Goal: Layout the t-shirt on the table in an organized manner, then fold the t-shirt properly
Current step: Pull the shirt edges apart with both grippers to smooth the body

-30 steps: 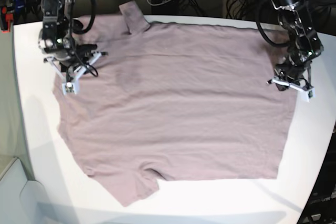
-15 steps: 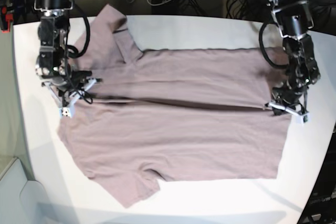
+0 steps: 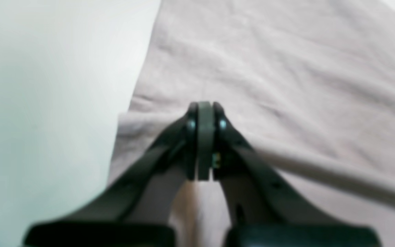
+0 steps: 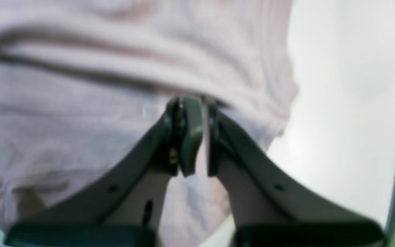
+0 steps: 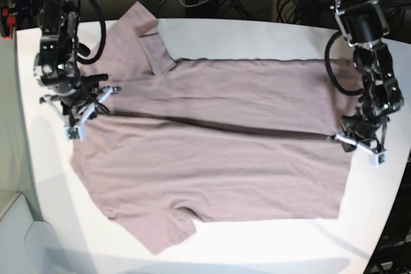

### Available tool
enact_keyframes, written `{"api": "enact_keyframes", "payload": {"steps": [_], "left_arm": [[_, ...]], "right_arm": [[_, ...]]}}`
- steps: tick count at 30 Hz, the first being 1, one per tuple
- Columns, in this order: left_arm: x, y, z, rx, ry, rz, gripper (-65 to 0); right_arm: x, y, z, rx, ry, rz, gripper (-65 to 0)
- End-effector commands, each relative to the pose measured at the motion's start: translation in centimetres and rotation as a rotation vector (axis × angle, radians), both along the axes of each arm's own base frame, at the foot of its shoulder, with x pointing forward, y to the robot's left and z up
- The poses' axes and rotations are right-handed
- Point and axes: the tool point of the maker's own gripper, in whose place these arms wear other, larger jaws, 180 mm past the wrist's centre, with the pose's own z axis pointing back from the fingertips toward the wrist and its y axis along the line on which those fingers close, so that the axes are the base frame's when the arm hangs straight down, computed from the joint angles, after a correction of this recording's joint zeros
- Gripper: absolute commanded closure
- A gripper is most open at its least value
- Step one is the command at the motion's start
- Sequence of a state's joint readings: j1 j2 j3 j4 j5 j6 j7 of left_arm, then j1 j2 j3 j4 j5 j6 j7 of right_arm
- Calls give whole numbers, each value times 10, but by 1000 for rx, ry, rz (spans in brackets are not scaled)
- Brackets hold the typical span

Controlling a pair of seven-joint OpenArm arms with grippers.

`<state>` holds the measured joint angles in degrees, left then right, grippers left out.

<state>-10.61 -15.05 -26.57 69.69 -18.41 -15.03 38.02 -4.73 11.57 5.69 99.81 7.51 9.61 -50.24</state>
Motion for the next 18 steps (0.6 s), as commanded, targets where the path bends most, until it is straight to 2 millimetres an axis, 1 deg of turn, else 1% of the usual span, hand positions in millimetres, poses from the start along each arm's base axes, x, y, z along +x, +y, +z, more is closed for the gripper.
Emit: {"api": "enact_keyframes", "payload": {"steps": [1, 3, 5, 7, 8, 11, 15, 18], "left_arm": [[9, 7, 24, 29, -65, 2, -4], [1, 5, 28, 53, -75, -10, -4], [-11, 3, 31, 80, -80, -26, -4], [-26, 0, 29, 101, -73, -39, -4], [-35, -2, 28, 112, -67, -48, -3], [-58, -12, 19, 120, -41, -67, -3], [-89, -16, 5, 132, 13, -85, -3], [-103, -14, -9, 127, 53, -81, -3]], "right_arm": [[15, -4, 13, -11, -47, 2, -44], [34, -8, 13, -2, -50, -12, -44], [59, -13, 16, 9, -57, -27, -44], [81, -16, 14, 21, -41, -19, -44], [93, -15, 12, 30, -25, 6, -44], [121, -12, 7, 62, 15, 48, -44], [145, -15, -5, 114, 34, 20, -44], [153, -15, -16, 147, 30, 4, -44]]}}
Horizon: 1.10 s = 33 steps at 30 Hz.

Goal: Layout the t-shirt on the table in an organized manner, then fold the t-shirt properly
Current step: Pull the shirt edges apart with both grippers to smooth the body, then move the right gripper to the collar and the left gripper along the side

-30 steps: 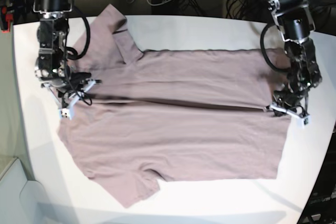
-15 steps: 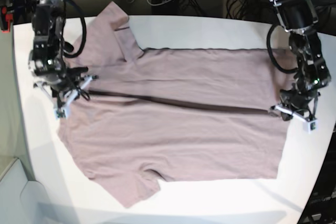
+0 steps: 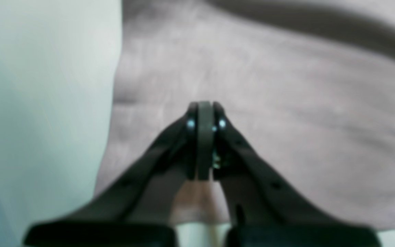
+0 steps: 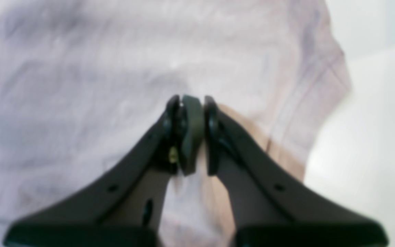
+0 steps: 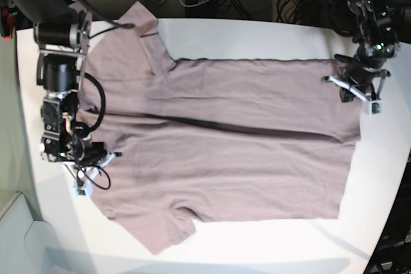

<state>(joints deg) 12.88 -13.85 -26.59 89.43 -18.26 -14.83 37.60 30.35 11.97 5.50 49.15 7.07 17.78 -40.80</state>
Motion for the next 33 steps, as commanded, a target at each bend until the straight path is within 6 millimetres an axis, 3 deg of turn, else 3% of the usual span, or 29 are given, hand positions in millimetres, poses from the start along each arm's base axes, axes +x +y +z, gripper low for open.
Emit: {"api": "enact_keyframes", "payload": {"steps": [1, 5, 9, 15, 19, 28, 31, 33], "left_arm": [[3, 8, 10, 16, -33, 5, -3], [-12, 28, -5, 7, 11, 69, -3], [-20, 38, -35, -36, 82, 124, -3], [-26, 40, -70, -99, 167, 171, -2], [-28, 40, -73, -102, 175, 174, -2], [-44, 41, -80, -97, 209, 175, -2], [-45, 40, -81, -98, 210, 176, -2], [-45, 39, -81, -100, 211, 176, -2]], "right_arm": [[16, -5, 16, 4, -57, -8, -44], [19, -4, -4, 45, -69, -37, -44], [23, -4, -20, 84, -90, -71, -44], [39, -15, -9, 6, -179, -64, -44], [60, -41, 18, -123, -281, -139, -44], [97, -56, 83, -190, -414, -139, -44], [102, -52, 101, -196, -435, -134, -44], [106, -31, 110, -177, -429, -116, -44]]}}
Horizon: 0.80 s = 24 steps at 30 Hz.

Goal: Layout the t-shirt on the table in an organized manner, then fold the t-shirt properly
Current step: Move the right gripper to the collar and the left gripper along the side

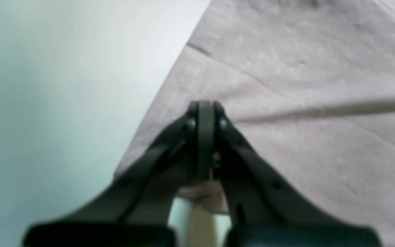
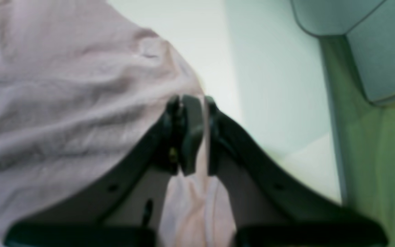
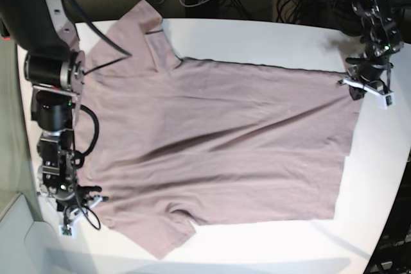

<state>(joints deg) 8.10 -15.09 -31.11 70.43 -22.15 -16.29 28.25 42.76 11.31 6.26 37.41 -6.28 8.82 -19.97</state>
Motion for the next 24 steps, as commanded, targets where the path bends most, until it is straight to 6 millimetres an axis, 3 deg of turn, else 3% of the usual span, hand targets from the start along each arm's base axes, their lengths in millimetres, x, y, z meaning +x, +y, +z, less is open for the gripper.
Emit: {"api": "enact_keyframes", "payload": {"steps": [1, 6, 10, 12, 15, 20, 24], "left_arm": [[-40, -5, -34, -6, 215, -17, -2], [-37, -3, -29, 6, 201, -20, -2], [-11, -4, 7, 59, 99, -53, -2], [1, -6, 24, 79, 52, -66, -2], [21, -9, 45, 96, -9, -82, -2], [48, -11, 82, 126, -111, -91, -2], [75, -14, 122, 158, -222, -99, -4]], "right_arm": [[17, 15, 33, 8, -86, 22, -44], [4, 77, 24, 66, -66, 88, -44], [-17, 101, 3, 95, -21, 108, -44], [-32, 103, -5, 95, 15, 103, -44], [-62, 101, -11, 84, 67, 89, -44], [-131, 126, -14, 53, 129, 215, -44], [-180, 139, -26, 54, 181, 253, -44]]}}
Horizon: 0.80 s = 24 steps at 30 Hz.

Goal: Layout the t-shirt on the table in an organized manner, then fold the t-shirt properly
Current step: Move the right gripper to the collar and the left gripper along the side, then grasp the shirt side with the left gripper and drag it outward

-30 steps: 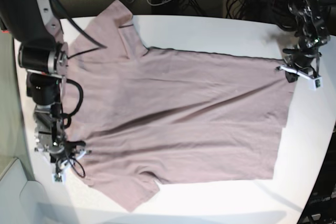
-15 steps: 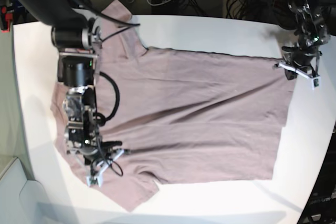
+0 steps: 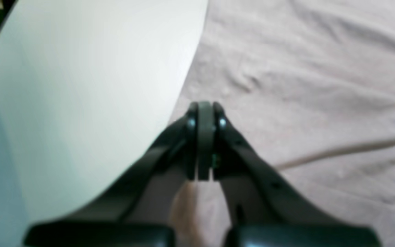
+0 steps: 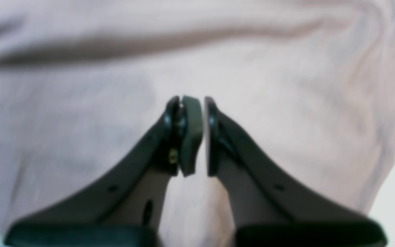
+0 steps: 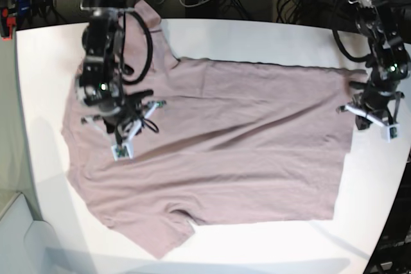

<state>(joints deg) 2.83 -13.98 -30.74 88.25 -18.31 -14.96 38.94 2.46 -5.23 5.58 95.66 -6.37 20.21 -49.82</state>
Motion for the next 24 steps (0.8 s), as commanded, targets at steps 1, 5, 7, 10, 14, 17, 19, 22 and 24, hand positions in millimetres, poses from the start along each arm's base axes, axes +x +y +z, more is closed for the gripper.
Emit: {"api": "enact_keyframes", "payload": {"steps": [1, 5, 7, 10, 14, 17, 19, 22, 24], "left_arm": [[24, 6, 33, 28, -102, -2, -4], [68, 14, 30, -57, -114, 39, -5], [95, 15, 22, -135, -97, 64, -5], [128, 10, 4, -253, -49, 91, -5], [160, 0, -9, -228, -37, 78, -6], [175, -23, -23, -104, -9, -21, -6], [176, -35, -35, -24, 13, -87, -6], [176, -44, -45, 19, 13, -129, -6], [174, -52, -52, 8, 18, -136, -6]], "right_arm": [[1, 4, 11, 0, -42, 19, -44], [-36, 11, -15, -6, 36, 53, -44], [-49, 9, -25, -9, 67, 49, -44], [-62, 2, -32, -27, 95, 51, -44], [-73, -5, -31, -44, 98, 47, -44], [-75, -8, -24, -53, 81, 47, -44], [-80, -8, -24, -55, 85, 46, -44], [-81, -9, -18, -62, 71, 45, -44], [-82, -10, -18, -65, 73, 45, -44]]}}
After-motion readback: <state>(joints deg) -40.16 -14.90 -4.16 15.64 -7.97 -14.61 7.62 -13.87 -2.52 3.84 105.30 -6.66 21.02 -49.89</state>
